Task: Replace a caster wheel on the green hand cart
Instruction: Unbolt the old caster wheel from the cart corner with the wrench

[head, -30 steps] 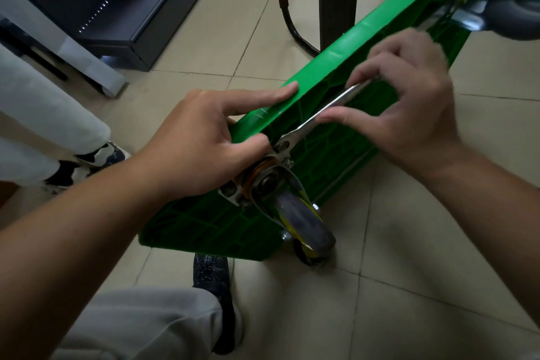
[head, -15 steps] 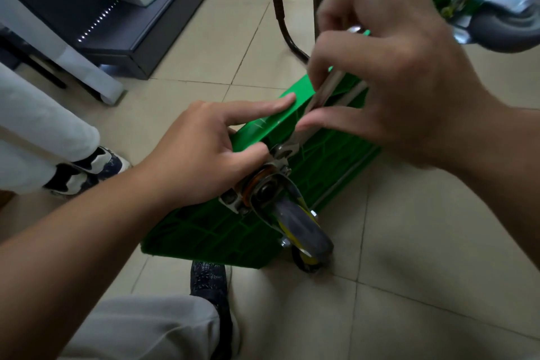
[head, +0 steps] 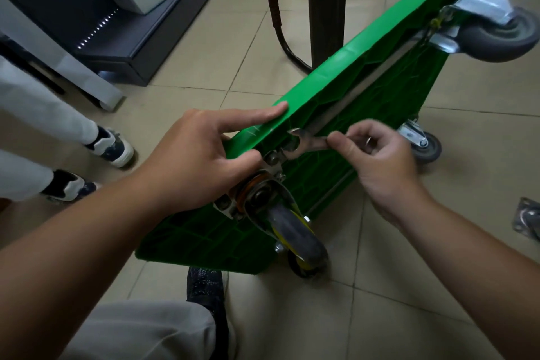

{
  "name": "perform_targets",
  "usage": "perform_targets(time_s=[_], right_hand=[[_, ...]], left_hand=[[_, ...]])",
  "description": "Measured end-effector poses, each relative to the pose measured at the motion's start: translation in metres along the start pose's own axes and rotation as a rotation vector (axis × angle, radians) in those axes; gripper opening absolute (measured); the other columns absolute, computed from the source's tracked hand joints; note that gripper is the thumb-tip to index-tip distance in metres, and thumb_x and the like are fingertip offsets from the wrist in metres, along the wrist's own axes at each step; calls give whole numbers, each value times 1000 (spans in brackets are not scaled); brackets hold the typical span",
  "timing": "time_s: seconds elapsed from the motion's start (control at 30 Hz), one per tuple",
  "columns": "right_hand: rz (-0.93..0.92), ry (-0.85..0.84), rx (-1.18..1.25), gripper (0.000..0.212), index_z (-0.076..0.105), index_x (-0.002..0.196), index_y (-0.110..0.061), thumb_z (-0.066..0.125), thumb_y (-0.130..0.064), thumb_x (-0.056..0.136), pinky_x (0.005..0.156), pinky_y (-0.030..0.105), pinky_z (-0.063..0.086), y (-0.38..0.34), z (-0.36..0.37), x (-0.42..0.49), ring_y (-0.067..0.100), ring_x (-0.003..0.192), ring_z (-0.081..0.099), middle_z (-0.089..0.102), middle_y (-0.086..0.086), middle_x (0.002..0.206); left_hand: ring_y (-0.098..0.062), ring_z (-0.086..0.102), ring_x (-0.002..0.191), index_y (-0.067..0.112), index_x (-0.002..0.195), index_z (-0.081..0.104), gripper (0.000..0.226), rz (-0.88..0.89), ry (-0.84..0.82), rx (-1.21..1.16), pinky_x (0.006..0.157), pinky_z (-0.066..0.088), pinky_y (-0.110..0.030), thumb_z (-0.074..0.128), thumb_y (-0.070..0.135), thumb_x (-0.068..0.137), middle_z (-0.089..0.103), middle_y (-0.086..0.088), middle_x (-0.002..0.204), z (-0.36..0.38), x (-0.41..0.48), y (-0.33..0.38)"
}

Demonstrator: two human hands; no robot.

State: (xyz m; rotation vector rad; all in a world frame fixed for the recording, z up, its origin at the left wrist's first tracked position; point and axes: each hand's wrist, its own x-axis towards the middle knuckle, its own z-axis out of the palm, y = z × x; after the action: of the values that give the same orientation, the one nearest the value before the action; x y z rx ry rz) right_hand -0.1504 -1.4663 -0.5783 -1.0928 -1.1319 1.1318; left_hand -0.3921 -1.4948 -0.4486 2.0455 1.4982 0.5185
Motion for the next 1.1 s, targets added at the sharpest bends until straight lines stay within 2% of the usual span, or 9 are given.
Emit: perform_targets(time_s=[0.17, 0.37, 0.43, 0.57, 0.67, 0.8, 0.9, 0.97, 1.1], right_hand=[[16, 42, -47, 49, 67, 72, -32, 85, -74, 56, 68, 16, 48, 23, 14, -20, 5, 71, 61, 60, -5, 86], [-13, 133, -42, 44, 64, 77, -24, 83, -61, 65, 66, 12, 46, 29, 23, -28, 1, 70, 59, 59, 4, 91], [-19, 185, -79, 44, 63, 77, -26, 80, -65, 67, 67, 11, 46, 31, 27, -35, 0, 71, 59, 59, 4, 92], [-156, 259, -394, 48, 59, 78, -26, 62, -74, 82, 81, 27, 41, 42, 39, -50, 11, 81, 56, 56, -8, 85], [-250, 194, -605, 50, 58, 77, -22, 52, -70, 91, 78, 33, 37, 44, 39, -50, 16, 77, 53, 52, -11, 81], [-409, -39, -599, 50, 61, 76, -8, 54, -53, 97, 51, 40, 47, 44, 31, -36, 22, 59, 52, 50, -5, 75], [-475, -167, -552, 52, 62, 79, -2, 52, -48, 100, 46, 42, 46, 45, 32, -29, 24, 54, 51, 54, 2, 68], [-426, -183, -482, 44, 62, 81, -3, 55, -43, 99, 50, 40, 44, 47, 35, -28, 20, 56, 50, 54, 2, 67], [-323, -194, -310, 19, 58, 88, -26, 57, -41, 100, 51, 8, 38, 53, 39, -35, -4, 56, 58, 60, -13, 67]], left_hand=[[-27, 77, 93, 62, 135, 55, 57, 1, 4, 14, 73, 65, -49, 66, 29, 90, 73, 17, 122, -1, -1, 2], [-34, 77, 93, 64, 135, 54, 57, 11, 2, 24, 70, 65, -51, 66, 31, 89, 72, 16, 123, 0, -1, 2], [-33, 77, 94, 64, 135, 54, 57, 18, 5, 20, 72, 64, -53, 65, 33, 89, 73, 14, 123, 0, -1, 1], [-28, 77, 97, 64, 134, 54, 56, 18, 15, 2, 76, 64, -52, 62, 37, 86, 72, 16, 126, 1, -1, 2], [-28, 77, 97, 64, 135, 54, 59, 23, 8, -13, 75, 64, -53, 62, 34, 84, 71, 17, 127, 2, -1, 1], [-32, 76, 101, 63, 135, 55, 61, 44, 15, 2, 80, 63, -56, 62, 28, 85, 70, 22, 128, 3, -1, 0], [-32, 76, 100, 62, 135, 56, 61, 50, 19, -3, 77, 63, -54, 62, 27, 85, 68, 22, 130, 3, 0, -1], [-33, 75, 103, 62, 136, 55, 61, 43, 20, -17, 80, 63, -55, 62, 28, 86, 73, 9, 127, 3, -1, -2], [-29, 76, 102, 59, 137, 56, 61, 44, 25, -17, 80, 63, -55, 63, 26, 86, 73, 14, 123, 2, -1, -1]])
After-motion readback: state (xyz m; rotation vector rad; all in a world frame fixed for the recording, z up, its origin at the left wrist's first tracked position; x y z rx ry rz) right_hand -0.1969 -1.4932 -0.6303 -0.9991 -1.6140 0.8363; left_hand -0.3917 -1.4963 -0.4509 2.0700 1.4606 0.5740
